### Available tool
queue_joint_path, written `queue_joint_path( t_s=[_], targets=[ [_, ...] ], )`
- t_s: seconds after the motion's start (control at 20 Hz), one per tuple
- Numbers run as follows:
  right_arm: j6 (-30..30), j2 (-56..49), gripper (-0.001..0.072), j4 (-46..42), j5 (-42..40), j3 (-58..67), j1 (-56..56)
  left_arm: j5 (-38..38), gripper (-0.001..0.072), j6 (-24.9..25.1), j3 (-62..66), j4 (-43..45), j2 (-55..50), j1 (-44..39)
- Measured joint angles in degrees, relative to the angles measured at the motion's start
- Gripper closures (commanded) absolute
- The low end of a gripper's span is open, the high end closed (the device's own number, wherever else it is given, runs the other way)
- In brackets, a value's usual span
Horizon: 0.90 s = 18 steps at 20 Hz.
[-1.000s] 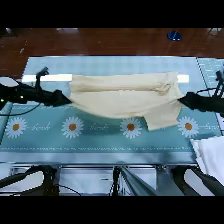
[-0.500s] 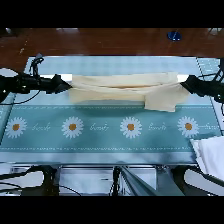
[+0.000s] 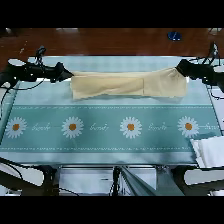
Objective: Fold the shirts.
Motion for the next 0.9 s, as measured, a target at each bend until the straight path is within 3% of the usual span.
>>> queue_joint_path(
  t_s=[0.2,0.3,0.35,0.4,0.45,0.5,0.6,0.85,0.9],
  targets=[
    [0.0,-4.3,0.0683,0.0,-2.4,1.5,0.3,-0.1,0.0665,-0.4,1.8,-0.1,-4.4,0.0],
    [0.1,-5.9,0.0537,0.1,-4.0,1.7,0.4,0.0,0.0661,-0.5,2.1,-0.2,-6.1,0.0],
    [0.1,-6.5,0.0497,0.0,-4.7,1.8,0.6,0.0,0.0611,-0.5,2.3,-0.2,-6.8,0.0],
    [0.0,-7.0,0.0492,0.0,-5.6,1.9,1.0,0.4,0.0447,-0.5,2.3,-0.2,-7.3,0.0],
    [-0.2,-7.3,0.0424,0.0,-6.2,1.9,1.4,0.4,0.0318,-0.5,2.4,-0.1,-7.9,0.0],
    [-0.3,-7.4,0.0338,0.1,-6.5,2.0,1.8,0.4,0.0296,-0.6,2.4,-0.2,-8.2,0.1],
    [-0.7,-6.7,0.0274,0.3,-6.5,2.9,2.3,-0.1,0.0297,-0.6,3.0,-0.2,-8.4,0.6],
    [1.6,-0.9,0.0254,-7.6,-2.9,9.2,-1.7,-4.0,0.0315,-0.6,8.6,0.2,-6.6,6.4],
    [4.6,-0.3,0.0177,-12.1,0.0,11.6,-3.4,-4.5,0.0327,-0.6,9.6,0.6,-5.8,7.8]
  ],
)
